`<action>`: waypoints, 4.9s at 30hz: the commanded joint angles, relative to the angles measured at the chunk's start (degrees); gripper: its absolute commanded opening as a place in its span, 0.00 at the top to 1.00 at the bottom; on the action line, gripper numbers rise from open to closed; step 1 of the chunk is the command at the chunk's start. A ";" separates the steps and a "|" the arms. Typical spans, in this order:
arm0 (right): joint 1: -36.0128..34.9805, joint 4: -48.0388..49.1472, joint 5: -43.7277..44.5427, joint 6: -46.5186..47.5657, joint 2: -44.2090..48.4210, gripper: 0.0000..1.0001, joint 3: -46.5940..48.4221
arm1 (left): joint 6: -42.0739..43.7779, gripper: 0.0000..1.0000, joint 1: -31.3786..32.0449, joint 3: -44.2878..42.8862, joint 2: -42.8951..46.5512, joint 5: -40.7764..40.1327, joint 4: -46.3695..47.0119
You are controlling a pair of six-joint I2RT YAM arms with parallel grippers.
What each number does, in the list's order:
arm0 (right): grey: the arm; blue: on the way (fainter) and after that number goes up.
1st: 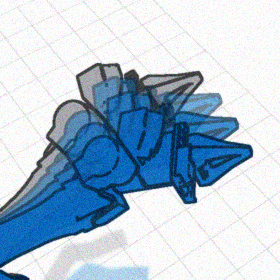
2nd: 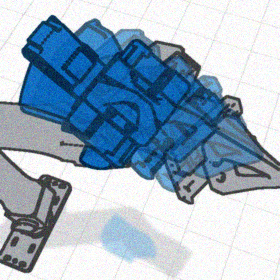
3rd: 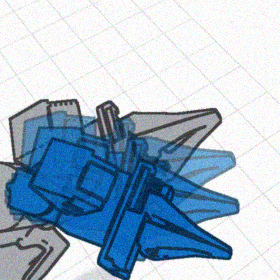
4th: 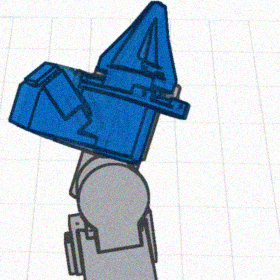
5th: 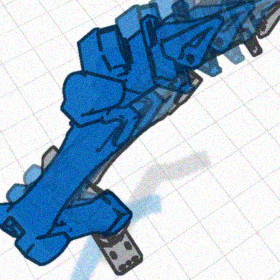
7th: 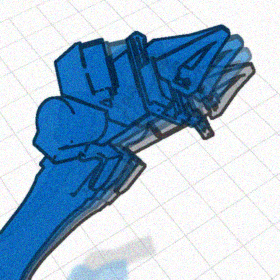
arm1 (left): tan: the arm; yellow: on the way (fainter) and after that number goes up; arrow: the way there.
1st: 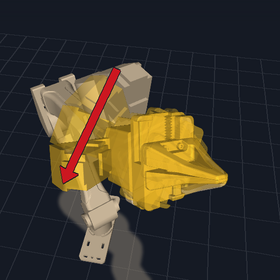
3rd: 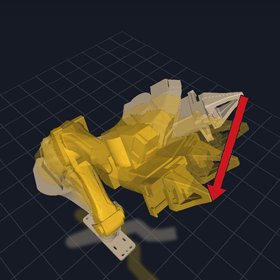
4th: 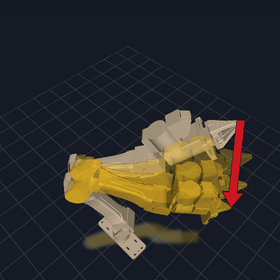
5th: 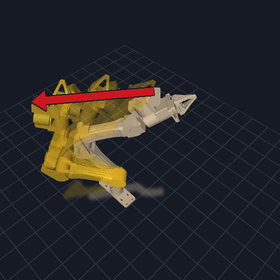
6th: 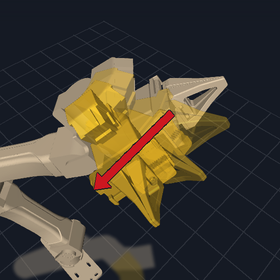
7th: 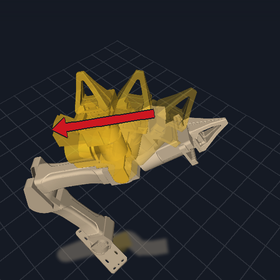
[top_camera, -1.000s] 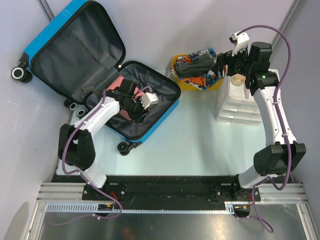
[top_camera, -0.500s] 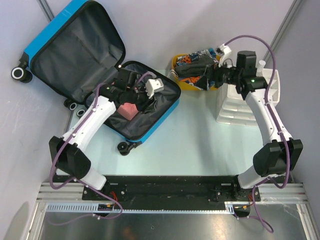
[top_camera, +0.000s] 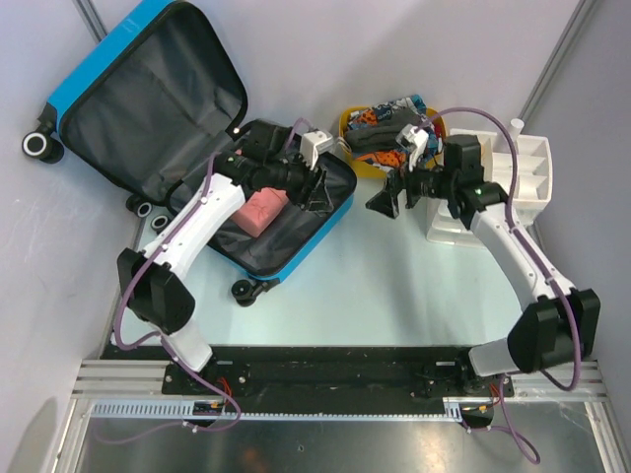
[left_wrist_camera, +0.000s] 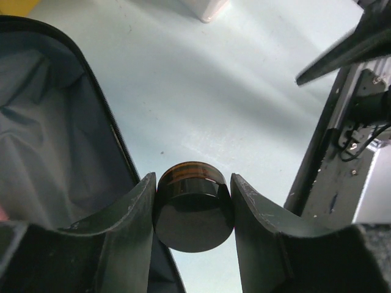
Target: Open, take out, and arrange the luggage
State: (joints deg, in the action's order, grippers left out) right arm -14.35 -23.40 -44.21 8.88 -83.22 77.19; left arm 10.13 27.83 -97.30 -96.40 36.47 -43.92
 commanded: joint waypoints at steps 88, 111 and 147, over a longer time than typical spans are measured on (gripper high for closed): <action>-22.30 49.77 -4.75 15.11 14.84 0.61 -18.04 | -17.86 0.22 -6.13 4.13 4.20 57.30 8.50; -21.86 47.74 -7.47 16.34 14.84 0.60 -18.21 | -19.18 0.49 -4.46 1.76 3.06 61.88 8.42; -25.64 19.80 22.49 29.26 16.43 0.15 -13.21 | -27.89 1.00 -1.73 1.05 0.25 30.59 12.02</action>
State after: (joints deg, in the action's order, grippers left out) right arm -39.00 -3.31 -26.30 37.58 -65.78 60.45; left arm -14.09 25.15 -94.74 -97.21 69.17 -34.54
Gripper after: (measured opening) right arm 0.868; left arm 0.355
